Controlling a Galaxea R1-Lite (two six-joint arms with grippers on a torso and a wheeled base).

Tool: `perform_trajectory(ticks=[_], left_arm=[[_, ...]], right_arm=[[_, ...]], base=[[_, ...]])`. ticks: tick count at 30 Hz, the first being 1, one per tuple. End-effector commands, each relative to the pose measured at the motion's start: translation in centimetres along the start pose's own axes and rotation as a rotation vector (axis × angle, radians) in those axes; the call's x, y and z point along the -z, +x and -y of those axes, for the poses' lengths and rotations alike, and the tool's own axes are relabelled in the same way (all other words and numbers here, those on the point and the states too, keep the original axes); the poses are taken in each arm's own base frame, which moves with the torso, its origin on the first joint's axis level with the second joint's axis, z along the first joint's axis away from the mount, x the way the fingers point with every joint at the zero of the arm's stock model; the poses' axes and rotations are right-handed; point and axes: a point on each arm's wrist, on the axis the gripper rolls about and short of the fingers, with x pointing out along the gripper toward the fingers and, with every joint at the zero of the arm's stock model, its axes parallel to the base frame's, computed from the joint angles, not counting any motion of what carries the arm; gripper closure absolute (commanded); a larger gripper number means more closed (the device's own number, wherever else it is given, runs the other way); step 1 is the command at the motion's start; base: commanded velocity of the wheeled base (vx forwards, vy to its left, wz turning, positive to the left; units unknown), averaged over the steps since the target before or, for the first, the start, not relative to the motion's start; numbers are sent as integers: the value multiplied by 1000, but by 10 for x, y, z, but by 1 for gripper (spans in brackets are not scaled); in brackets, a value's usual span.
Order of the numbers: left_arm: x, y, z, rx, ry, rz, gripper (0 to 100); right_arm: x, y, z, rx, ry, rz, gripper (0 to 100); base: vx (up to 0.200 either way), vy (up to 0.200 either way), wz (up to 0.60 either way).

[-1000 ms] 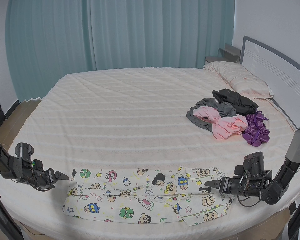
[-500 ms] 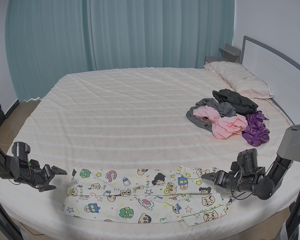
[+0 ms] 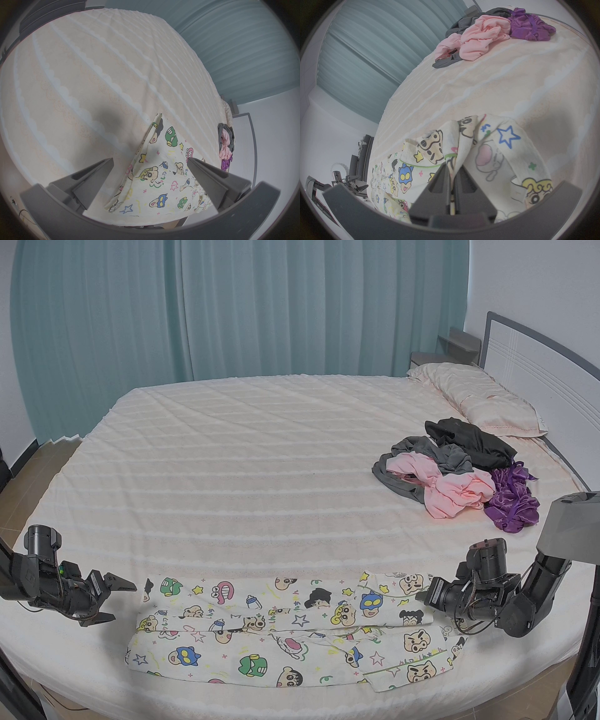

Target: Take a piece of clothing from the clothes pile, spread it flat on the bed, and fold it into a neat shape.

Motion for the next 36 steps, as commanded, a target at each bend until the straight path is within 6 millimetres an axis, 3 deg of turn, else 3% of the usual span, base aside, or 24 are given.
perform_trajectory(ticks=[1,7,8,15,20,23,36], left_arm=[[3,1,-1,-3,-3,-12,0],[4,1,-1,-4,-2,-14,0],[4,1,-1,-4,-3,-15,0],[5,2,-2,-6,-5,-19,0],[6,1,-2,-7,-6,-22,0],[7,1,-2,-7,-4,-22,0],[9,1,-3,-8,-7,-28,0]], right_arm=[[3,-3,6,13,8,-6,100],[6,-3,8,9,5,2,100],[6,-4,8,7,4,4,0],[2,-26,1,-22,-3,43,0],[-13,-50,-9,-70,-11,126,0],[-18,-53,-14,-89,-21,149,0],[-22,-9,-17,-95,-32,115,0]], base=[[0,0,0],[0,0,0],[0,0,0],[0,0,0],[0,0,0],[0,0,0],[0,0,0]])
